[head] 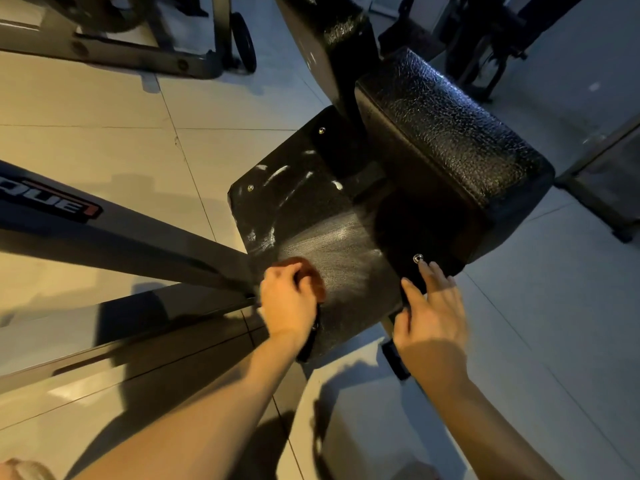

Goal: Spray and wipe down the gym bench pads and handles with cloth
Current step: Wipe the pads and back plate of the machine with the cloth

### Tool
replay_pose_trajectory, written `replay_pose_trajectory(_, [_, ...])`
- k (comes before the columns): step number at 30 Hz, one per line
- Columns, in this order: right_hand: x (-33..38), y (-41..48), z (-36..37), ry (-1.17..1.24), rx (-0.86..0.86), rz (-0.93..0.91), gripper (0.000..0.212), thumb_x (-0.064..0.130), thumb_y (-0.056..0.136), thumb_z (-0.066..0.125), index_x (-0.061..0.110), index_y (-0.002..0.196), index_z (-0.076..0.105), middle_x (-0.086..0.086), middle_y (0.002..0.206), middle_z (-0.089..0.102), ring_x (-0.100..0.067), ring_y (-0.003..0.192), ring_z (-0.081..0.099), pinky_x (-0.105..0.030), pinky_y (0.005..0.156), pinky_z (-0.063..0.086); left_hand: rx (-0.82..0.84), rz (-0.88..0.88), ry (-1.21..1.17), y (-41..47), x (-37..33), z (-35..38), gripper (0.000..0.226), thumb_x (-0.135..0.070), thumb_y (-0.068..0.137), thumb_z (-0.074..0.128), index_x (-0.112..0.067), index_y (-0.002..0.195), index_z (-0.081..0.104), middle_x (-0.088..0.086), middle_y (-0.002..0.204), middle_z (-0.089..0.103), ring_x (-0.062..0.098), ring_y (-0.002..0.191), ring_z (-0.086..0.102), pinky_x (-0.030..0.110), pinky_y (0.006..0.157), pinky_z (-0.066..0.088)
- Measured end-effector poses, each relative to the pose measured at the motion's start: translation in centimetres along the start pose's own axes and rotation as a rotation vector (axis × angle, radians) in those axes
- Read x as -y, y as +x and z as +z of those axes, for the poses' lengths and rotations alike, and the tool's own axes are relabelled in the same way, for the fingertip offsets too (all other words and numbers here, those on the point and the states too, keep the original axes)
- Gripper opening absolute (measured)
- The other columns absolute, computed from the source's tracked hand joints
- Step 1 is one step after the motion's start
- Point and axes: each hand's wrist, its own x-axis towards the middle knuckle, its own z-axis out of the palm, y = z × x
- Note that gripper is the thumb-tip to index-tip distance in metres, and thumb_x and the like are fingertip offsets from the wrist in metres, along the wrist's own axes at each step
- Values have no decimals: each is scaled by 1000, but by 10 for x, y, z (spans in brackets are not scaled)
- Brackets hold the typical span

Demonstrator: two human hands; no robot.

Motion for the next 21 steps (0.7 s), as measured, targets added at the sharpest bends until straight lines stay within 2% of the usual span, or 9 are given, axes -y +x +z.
replay_pose_trajectory(4, [4,-2,-2,33,-22,11,48,24,89,51,4,131,65,-17,153,47,-31,149,35,-49,124,24,182,448,-118,-9,-71,21,32,-18,94,69,-15,125,73,2,118,59,22,113,54,34,104,42])
replay_pose_trajectory(7, [1,-5,-2,-27,-11,-19,51,24,92,67,2,137,60,-17,156,44,-29,149,34,-46,125,23,183,781,48,9,-56,18,33,-26,99,64,-17,130,71,6,124,59,25,113,53,35,98,44])
replay_pose_trajectory(8, [-1,-5,-1,-59,-9,-34,53,28,92,70,2,137,60,-17,155,45,-30,149,35,-45,125,23,135,810,108,16,-40,15,33,-28,100,62,-18,131,70,8,126,59,28,113,53,38,97,46])
replay_pose_trajectory(9, [-3,-5,-1,-87,-17,-52,55,34,94,68,2,138,60,-18,155,46,-31,148,37,-44,125,23,81,738,134,20,-22,11,34,-29,101,61,-18,132,70,10,127,59,30,114,53,42,97,47])
replay_pose_trajectory(12, [-7,-1,-1,-140,-26,-93,68,50,95,61,0,141,56,-21,155,44,-34,147,38,-43,126,17,-28,364,160,33,16,-2,36,-31,102,59,-17,133,68,10,125,58,31,114,52,45,99,47])
replay_pose_trajectory(14, [-10,1,-1,-177,-8,-87,83,59,90,63,-3,145,50,-22,158,39,-36,148,36,-46,125,21,-16,290,216,37,16,-5,37,-32,103,57,-15,134,68,10,125,58,30,115,52,43,101,45])
replay_pose_trajectory(16, [-9,1,0,-170,-14,-91,94,68,90,53,-4,149,44,-23,161,34,-37,150,32,-50,124,23,2,344,179,30,-8,1,34,-27,101,60,-14,131,70,10,125,58,31,115,53,39,101,41])
replay_pose_trajectory(18, [-6,0,0,-182,0,-97,101,72,86,47,-6,150,40,-24,162,30,-38,152,27,-55,123,24,48,496,97,16,-46,17,31,-22,96,66,-14,125,73,10,120,60,31,111,55,34,95,39])
replay_pose_trajectory(21, [-5,-1,-1,-214,16,-96,105,69,81,65,-7,150,41,-25,161,32,-38,152,27,-57,121,27,156,755,18,2,-89,33,33,-23,95,66,-16,126,72,6,118,60,24,109,52,30,92,39])
